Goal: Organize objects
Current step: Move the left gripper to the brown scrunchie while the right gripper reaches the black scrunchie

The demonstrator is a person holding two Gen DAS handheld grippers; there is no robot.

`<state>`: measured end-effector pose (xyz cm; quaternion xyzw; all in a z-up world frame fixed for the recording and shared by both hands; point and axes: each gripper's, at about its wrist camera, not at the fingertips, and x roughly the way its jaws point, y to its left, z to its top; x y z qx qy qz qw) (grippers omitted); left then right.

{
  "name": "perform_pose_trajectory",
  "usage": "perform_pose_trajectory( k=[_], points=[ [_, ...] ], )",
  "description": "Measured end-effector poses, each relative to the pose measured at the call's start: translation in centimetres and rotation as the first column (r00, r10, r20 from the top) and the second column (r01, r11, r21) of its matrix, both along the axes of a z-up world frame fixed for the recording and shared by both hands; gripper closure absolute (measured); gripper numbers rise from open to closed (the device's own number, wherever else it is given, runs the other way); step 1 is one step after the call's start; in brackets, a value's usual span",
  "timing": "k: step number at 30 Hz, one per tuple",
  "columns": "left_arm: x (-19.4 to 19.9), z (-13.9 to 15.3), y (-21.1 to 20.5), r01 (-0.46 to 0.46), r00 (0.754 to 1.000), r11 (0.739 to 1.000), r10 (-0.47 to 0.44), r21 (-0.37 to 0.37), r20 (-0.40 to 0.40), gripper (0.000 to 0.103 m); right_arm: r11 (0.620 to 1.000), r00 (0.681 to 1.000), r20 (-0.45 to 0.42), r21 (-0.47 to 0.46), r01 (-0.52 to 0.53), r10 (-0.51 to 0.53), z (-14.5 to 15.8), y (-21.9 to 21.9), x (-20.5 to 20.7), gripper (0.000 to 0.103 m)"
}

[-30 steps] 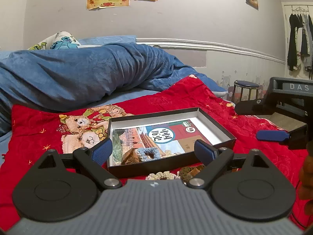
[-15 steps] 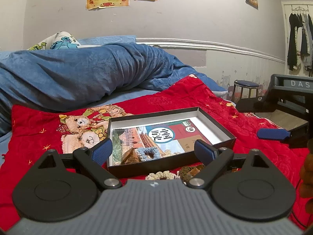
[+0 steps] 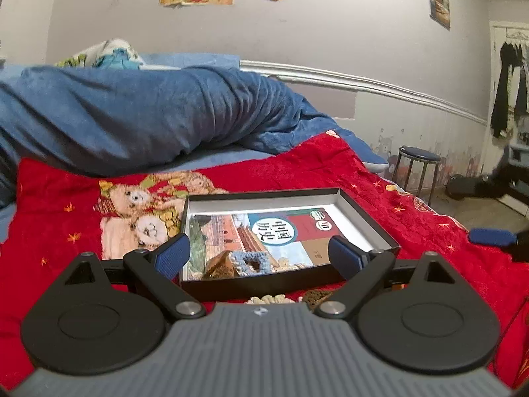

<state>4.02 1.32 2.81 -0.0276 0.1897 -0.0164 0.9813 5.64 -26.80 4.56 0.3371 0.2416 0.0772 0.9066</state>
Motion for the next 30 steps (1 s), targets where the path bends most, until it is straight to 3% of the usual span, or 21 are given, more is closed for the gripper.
perform_pose_trajectory(
  k=[7,10,19,26,30],
  points=[
    [0.5,-1.4,-0.8,0.033,0.999,0.999,-0.033,-0.004,-0.037,0.008,0.997,0.99,-0.127,-0.043,-0.07,0.064,-2.0,2.5,0.6,0.027],
    [1.1,-2.2,-1.5,0.052,0.997,0.998,-0.054,-0.03,-0.057,0.01,0.997,0.975,-0.218,-0.048,-0.055,0.044,-3.6,3.2,1.4,0.055],
    [3.9,-6.2,-3.8,0.106,0.974,0.994,-0.11,-0.034,-0.197,0.022,0.991,0.949,-0.314,-0.118,-0.066,0.026,-6.4,5.0,3.3,0.055],
    [5.2,-8.0,-4.0,0.07,0.965,0.997,-0.077,-0.036,-0.25,0.04,0.985,0.929,-0.368,-0.142,-0.102,0.043,-8.2,5.9,4.3,0.055],
    [5.3,-8.1,-4.4,0.081,0.962,0.996,-0.088,-0.037,-0.257,0.064,0.983,0.929,-0.369,-0.157,-0.098,0.034,-8.7,6.4,4.4,0.055]
  ],
)
